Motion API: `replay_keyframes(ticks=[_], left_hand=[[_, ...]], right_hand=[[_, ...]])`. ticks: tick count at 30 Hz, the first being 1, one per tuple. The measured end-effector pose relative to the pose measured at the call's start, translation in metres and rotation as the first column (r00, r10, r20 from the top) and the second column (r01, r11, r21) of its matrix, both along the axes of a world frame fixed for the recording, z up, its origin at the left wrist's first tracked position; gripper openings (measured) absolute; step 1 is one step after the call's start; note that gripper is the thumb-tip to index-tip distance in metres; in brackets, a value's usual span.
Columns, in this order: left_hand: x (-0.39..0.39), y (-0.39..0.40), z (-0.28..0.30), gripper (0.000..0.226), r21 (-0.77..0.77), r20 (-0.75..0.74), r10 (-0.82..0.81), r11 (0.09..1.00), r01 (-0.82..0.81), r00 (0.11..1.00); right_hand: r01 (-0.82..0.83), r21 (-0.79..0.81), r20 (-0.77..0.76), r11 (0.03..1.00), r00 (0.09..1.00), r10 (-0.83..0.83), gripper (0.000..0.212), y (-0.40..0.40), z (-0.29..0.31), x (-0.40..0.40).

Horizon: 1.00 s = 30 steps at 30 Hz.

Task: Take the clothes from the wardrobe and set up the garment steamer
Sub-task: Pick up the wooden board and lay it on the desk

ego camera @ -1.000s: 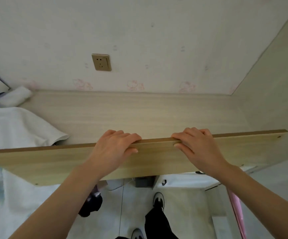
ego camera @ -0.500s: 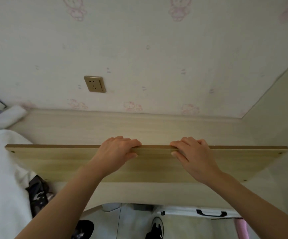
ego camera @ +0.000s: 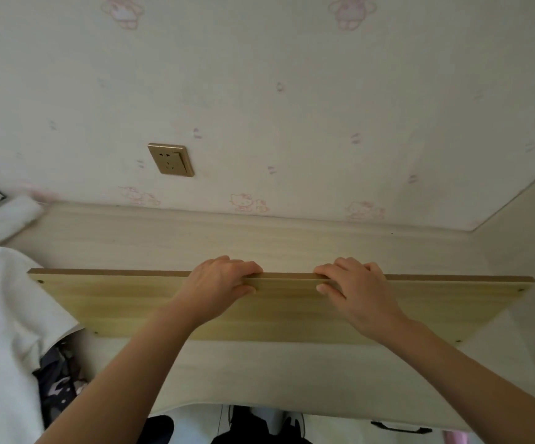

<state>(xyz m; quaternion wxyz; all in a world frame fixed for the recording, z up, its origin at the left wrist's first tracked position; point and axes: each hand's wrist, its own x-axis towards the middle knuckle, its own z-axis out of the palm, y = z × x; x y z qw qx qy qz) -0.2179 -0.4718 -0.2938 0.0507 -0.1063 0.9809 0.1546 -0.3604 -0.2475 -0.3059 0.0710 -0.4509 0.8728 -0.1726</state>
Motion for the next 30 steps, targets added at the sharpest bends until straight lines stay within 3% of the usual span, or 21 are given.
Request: replay_keyframes(ticks=[11,18,22,30], left_hand=[[-0.02,-0.058,-0.028,0.039,0.029,0.015,0.004,1.0,-0.004,1.0],[-0.043,-0.082,-0.068,0.038,0.034,-0.036,0.051,0.998,-0.05,0.998],[-0.051,-0.1,-0.091,0.044,0.017,0.012,0.088,0.996,-0.088,0.996],[-0.022,-0.11,-0.138,0.08,0.022,0.201,0.122,0.991,-0.129,0.972]], right_hand=[[0.029,0.07,0.106,0.997,0.994,-0.036,0.032,-0.055,-0.012,-0.026],[0.121,0.131,0.169,0.984,0.975,-0.143,0.028,-0.083,-0.042,-0.056],[0.136,0.21,0.181,0.968,0.968,-0.175,0.032,-0.102,-0.065,-0.071],[0.024,0.519,0.128,0.854,0.986,-0.106,0.074,-0.115,-0.108,-0.081]])
